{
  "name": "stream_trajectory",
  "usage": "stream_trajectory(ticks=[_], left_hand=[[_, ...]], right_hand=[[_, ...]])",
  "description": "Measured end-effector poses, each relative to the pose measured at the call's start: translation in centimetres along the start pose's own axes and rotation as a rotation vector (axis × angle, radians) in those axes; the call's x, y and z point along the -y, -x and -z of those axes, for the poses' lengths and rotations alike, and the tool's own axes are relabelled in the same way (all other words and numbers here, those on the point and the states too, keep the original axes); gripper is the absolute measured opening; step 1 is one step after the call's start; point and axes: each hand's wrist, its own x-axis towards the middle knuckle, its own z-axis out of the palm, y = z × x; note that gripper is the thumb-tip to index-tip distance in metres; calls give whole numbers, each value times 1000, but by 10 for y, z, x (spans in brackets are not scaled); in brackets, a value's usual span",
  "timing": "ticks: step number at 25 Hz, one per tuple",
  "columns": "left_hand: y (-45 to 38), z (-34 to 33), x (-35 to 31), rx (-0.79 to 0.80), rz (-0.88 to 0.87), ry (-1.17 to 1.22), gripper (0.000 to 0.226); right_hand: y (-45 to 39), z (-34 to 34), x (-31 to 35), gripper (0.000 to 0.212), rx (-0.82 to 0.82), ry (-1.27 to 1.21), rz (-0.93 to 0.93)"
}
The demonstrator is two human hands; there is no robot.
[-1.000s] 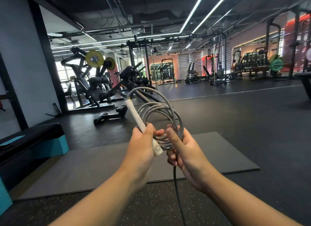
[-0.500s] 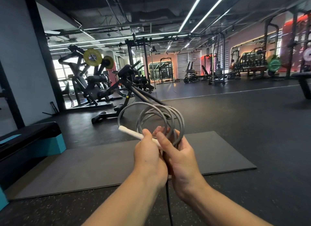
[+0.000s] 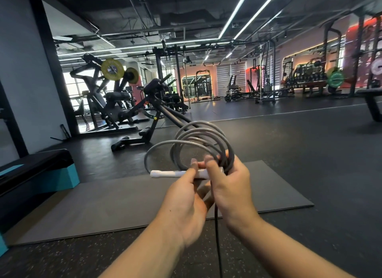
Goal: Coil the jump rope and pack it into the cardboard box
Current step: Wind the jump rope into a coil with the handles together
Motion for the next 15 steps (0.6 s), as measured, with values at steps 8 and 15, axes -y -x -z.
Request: stream_trajectory(ticks=[8,15], left_hand=[[21,37,-49,-219,-629,-627,94],[1,-6,-92,346,-581,-1696,83]], right_hand=[[-44,27,28,27,75,485,-3],[-42,26,57,16,462,865,110]])
